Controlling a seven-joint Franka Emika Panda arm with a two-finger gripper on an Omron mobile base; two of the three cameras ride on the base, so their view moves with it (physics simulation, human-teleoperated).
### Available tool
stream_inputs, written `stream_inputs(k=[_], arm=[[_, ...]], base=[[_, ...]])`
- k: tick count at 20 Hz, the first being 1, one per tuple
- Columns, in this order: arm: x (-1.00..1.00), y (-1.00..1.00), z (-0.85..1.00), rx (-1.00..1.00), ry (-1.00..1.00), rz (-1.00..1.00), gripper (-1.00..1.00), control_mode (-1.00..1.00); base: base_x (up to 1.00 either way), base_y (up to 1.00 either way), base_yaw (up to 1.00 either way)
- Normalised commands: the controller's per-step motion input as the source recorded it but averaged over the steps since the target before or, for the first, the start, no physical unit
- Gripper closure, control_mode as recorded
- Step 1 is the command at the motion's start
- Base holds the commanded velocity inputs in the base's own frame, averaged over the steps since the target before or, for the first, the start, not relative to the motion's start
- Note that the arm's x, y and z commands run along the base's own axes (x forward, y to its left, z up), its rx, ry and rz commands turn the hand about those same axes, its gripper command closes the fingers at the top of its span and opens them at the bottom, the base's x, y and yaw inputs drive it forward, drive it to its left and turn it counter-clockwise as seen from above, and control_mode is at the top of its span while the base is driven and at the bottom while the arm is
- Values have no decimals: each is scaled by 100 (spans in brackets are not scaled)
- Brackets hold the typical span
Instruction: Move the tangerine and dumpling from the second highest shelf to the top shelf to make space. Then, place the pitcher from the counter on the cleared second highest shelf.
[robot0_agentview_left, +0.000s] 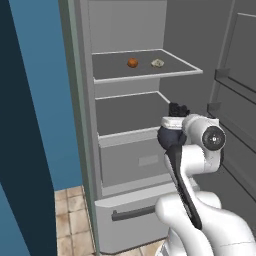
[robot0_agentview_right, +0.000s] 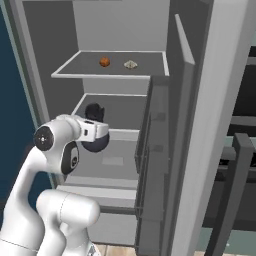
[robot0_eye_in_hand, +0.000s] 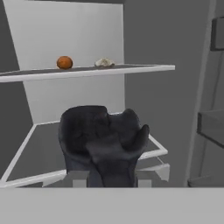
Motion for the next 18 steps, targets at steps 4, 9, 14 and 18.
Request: stream_inputs(k=[4,9,14,18], arm=[[31,13,0,-1,-14,5,100,-100],[26,17,-2,-4,-10,3,100,-100],[25,14,0,-4,0,0,100,-100],[30,4,0,-4,0,0,100,-100]], base=[[0,0,0],[0,0,0],[0,0,0],[0,0,0]])
